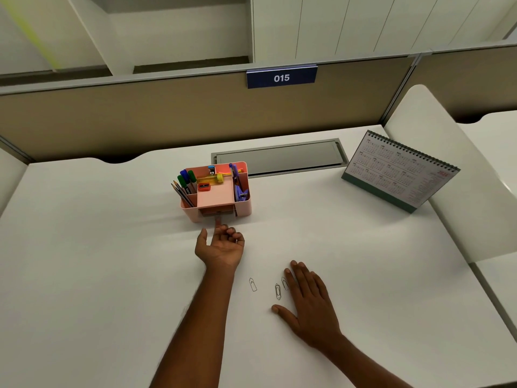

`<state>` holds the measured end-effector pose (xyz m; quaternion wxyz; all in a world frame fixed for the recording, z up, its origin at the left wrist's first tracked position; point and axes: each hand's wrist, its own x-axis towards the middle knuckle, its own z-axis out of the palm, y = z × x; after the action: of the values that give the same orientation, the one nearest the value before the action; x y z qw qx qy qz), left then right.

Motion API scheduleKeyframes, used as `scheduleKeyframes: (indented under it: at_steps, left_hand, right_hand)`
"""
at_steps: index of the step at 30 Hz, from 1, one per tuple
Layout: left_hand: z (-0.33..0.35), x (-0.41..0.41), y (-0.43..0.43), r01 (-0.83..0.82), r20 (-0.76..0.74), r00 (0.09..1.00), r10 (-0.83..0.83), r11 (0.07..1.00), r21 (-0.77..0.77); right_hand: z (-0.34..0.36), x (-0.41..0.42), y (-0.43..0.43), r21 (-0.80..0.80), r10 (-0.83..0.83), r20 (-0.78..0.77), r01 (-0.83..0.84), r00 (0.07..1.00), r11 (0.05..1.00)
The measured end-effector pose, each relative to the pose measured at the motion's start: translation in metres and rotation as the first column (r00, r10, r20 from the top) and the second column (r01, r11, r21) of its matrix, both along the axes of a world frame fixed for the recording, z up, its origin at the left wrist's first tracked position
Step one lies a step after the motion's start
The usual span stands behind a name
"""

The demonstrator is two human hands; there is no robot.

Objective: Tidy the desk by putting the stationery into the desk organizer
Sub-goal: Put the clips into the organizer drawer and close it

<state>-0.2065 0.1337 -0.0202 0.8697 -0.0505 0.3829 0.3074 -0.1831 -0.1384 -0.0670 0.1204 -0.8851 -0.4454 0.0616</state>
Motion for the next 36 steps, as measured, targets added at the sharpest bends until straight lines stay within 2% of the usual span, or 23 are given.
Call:
scheduleKeyframes:
  at_steps: [8,36]
  left_hand:
    - [-0.001,-0.01,-0.011,-0.006,-0.05,0.999,0.006,1.0,-0.004]
    - [-0.002,-0.024,-0.029,0.025,-0.047,0.999,-0.025,1.0,-0.002]
  right_hand:
    - [-0.001,0.0,0.0,-0.002,0.004,0.006,-0.004,1.0,1.0]
    - [0.0,0.0,0.0,-0.035,-0.001,-0.03,0.0,1.0,0.999]
